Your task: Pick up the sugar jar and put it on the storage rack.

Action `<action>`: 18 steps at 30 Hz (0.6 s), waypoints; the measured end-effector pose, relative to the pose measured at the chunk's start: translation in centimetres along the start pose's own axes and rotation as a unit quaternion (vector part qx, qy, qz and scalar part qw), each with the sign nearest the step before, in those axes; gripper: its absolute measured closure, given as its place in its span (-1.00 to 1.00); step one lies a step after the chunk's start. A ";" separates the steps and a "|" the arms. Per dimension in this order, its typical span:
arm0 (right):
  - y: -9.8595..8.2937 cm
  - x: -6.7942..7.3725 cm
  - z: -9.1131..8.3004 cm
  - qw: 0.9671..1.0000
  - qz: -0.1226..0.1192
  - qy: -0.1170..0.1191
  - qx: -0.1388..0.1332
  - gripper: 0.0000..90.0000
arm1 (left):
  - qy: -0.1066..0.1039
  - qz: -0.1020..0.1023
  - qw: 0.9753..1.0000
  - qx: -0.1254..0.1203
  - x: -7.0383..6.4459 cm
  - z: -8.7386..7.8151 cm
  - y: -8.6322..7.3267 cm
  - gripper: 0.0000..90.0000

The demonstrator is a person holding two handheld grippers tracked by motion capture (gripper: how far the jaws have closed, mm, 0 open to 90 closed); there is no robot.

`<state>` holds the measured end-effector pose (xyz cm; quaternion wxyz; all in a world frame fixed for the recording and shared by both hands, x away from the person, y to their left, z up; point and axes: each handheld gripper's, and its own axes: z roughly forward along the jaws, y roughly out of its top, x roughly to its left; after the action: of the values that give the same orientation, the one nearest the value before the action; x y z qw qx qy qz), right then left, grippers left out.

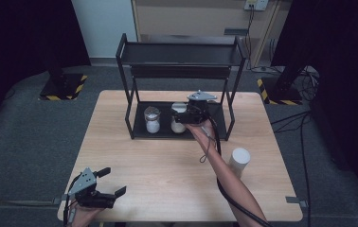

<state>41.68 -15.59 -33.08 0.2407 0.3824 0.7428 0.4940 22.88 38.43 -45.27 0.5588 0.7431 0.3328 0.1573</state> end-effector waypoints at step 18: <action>1.6 -0.1 -6.9 0.998 -0.045 0.044 -0.002 -0.78 | -0.004 0.001 1.000 0.001 0.0 0.1 0.0 -0.98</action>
<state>37.16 -19.10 -28.92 0.2304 0.3256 0.7684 0.5004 22.94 38.38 -45.27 0.5592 0.7446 0.3299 0.1550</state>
